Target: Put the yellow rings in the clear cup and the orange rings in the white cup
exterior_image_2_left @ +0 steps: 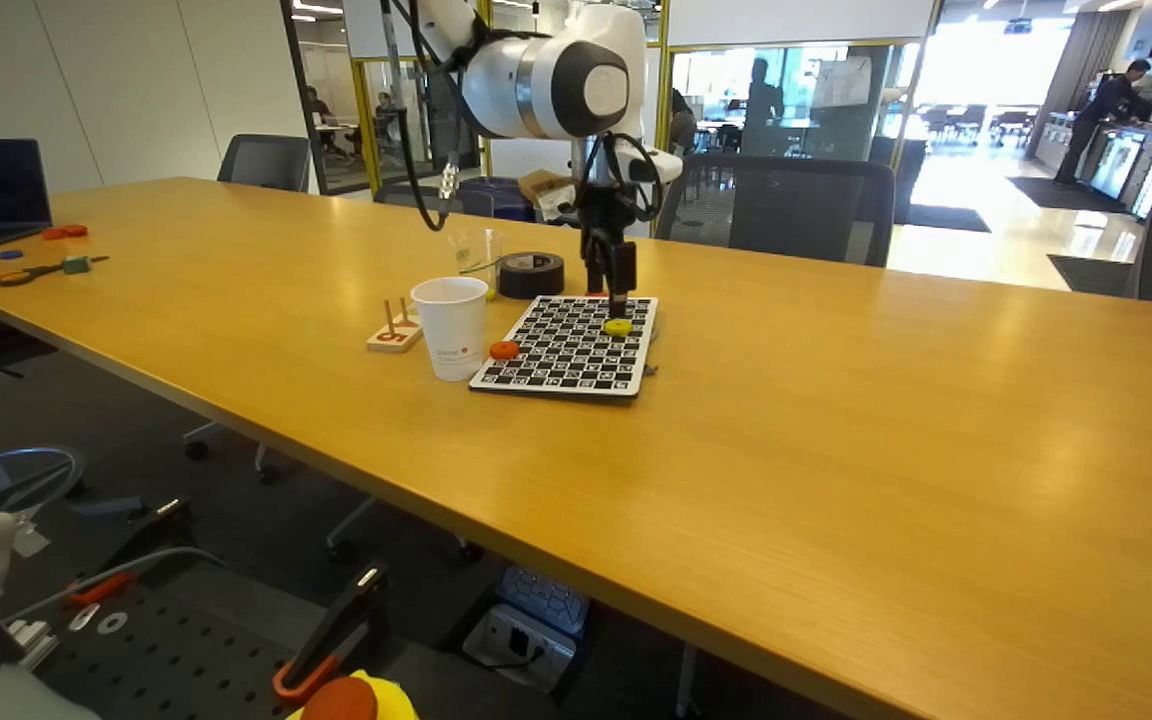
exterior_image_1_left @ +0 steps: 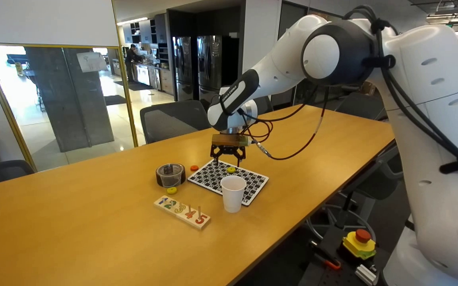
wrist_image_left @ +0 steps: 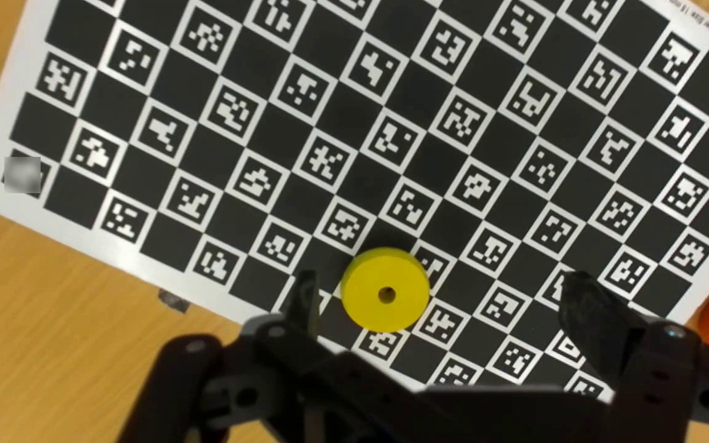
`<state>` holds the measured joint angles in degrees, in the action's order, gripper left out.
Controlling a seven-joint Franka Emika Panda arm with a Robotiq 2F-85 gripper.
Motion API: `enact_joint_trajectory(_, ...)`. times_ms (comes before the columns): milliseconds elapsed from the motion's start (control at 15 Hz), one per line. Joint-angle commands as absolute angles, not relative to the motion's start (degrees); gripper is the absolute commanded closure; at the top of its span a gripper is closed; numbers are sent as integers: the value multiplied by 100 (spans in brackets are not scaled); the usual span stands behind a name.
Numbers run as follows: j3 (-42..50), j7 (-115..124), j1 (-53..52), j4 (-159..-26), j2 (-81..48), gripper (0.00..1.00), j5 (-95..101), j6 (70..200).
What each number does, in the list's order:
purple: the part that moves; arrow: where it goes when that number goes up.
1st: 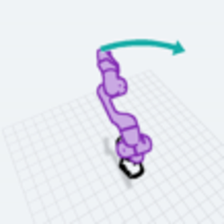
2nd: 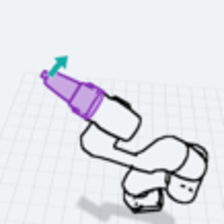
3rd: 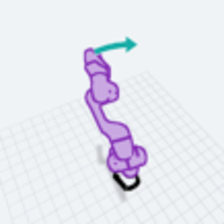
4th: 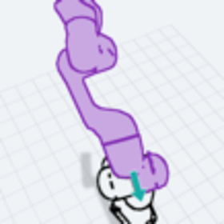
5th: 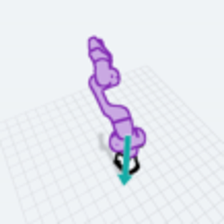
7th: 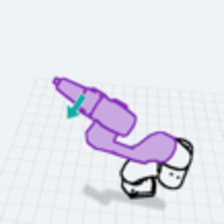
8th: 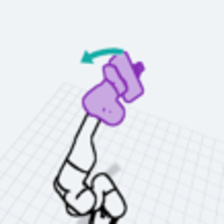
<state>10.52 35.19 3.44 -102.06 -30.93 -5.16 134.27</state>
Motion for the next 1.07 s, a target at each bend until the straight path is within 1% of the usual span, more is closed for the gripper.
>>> enact_joint_trajectory(0,1264,4007,168,-10026,-3275,0,-368,13600)
enact_joint_trajectory(1000,1428,4754,126,-9950,-3485,0,-125,13512)
